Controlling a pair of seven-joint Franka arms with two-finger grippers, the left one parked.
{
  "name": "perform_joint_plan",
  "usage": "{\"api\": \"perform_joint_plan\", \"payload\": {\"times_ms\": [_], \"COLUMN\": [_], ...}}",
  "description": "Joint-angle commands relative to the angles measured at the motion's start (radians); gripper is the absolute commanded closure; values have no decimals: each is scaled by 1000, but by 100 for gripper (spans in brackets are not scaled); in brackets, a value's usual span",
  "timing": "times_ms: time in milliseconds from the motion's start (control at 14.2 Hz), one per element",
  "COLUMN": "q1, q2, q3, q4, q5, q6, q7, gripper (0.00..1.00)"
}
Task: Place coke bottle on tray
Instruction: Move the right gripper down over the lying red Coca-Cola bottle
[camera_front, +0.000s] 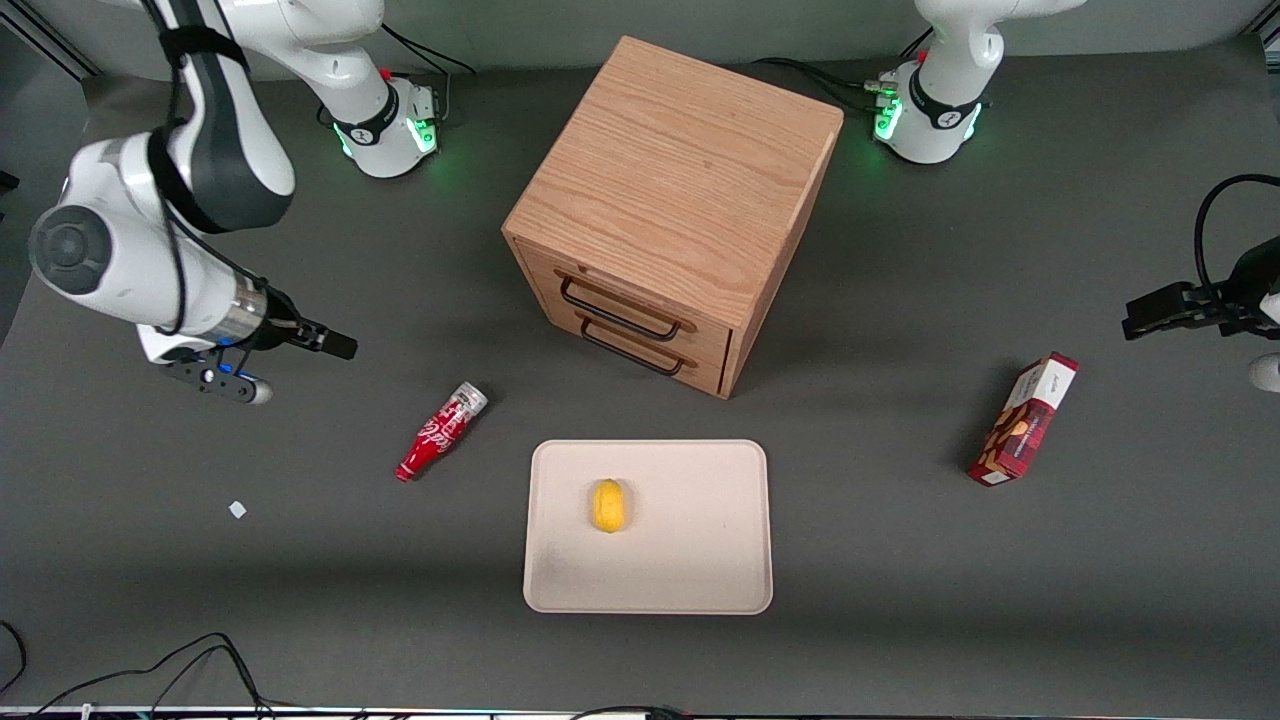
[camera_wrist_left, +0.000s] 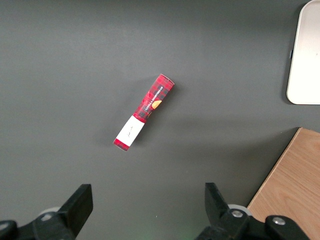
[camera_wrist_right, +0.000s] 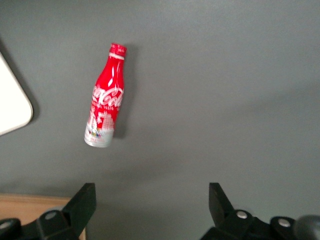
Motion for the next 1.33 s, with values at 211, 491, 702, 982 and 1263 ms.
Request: {"api": "perform_joint_plan", "payload": {"times_ms": [211,491,702,982,1263], "q1": [4,26,30,52,53], "q2": [108,225,315,395,446], "q3": [80,91,91,89,89], "q4": [-79,-71,4,62,64], "q5": [-75,-148,-185,-207,-250], "q6": [275,404,412,421,477], "q7": [307,450,502,567,613], "gripper": [0,0,0,0,0]}}
